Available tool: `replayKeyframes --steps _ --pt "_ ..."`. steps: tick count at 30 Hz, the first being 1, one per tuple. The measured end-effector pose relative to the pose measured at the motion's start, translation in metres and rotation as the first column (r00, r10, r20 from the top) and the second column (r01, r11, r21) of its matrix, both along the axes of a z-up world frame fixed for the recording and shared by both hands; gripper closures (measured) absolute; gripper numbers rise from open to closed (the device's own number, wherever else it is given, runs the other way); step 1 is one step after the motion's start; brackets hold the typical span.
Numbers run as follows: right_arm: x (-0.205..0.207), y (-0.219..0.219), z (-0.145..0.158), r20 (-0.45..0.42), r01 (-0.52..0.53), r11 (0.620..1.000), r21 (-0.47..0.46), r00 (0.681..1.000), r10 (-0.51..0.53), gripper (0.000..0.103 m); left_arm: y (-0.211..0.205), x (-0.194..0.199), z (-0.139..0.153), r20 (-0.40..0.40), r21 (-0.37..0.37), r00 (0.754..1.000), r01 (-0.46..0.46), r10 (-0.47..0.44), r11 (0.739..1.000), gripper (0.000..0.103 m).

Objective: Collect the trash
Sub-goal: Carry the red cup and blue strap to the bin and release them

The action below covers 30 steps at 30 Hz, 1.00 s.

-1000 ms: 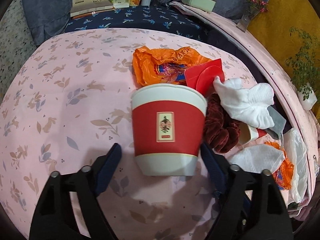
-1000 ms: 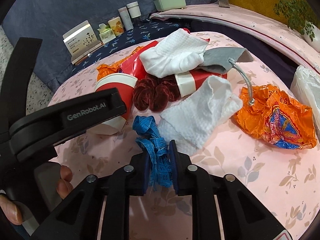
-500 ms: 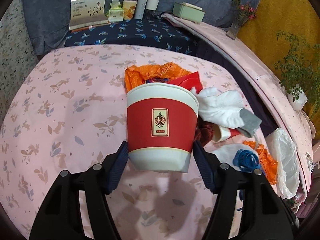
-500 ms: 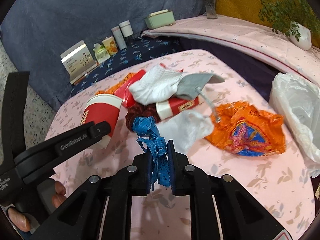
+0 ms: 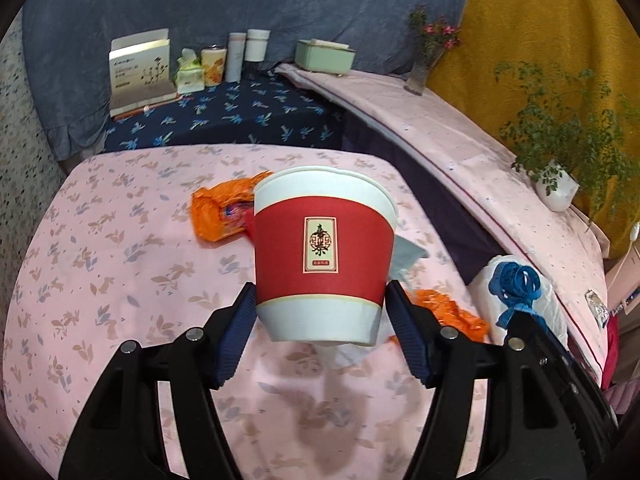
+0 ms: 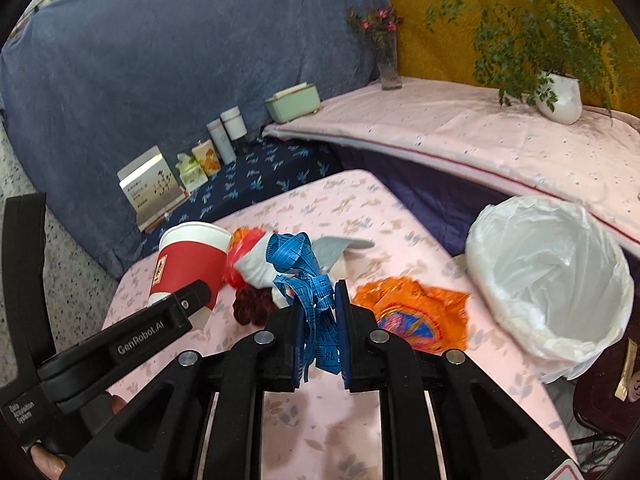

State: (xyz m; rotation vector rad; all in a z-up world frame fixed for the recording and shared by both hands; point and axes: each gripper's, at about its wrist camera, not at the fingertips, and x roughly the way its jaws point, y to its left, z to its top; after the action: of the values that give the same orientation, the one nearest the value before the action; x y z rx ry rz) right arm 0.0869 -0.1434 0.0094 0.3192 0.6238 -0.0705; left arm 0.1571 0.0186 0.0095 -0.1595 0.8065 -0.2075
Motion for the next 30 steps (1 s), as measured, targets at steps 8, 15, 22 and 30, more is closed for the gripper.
replayKeyframes --steps 8,15,22,30 --pt "-0.019 -0.049 0.023 0.052 0.074 0.997 -0.003 0.996 -0.074 0.09 -0.056 -0.014 0.026 0.055 0.018 0.995 0.085 -0.086 0.996 0.041" --pt "-0.034 -0.093 0.032 0.072 0.144 0.99 -0.014 0.987 -0.142 0.09 -0.106 -0.021 0.037 0.081 0.018 0.98 0.181 -0.181 0.983 0.041" --pt "-0.047 -0.135 0.03 0.07 0.216 0.976 -0.014 0.974 -0.214 0.09 -0.155 -0.029 0.037 0.094 0.034 0.958 0.269 -0.271 0.963 0.041" --pt "-0.053 -0.171 0.022 0.049 0.273 0.962 -0.021 0.961 -0.272 0.09 -0.203 -0.03 0.03 0.084 0.049 0.93 0.354 -0.357 0.934 0.041"
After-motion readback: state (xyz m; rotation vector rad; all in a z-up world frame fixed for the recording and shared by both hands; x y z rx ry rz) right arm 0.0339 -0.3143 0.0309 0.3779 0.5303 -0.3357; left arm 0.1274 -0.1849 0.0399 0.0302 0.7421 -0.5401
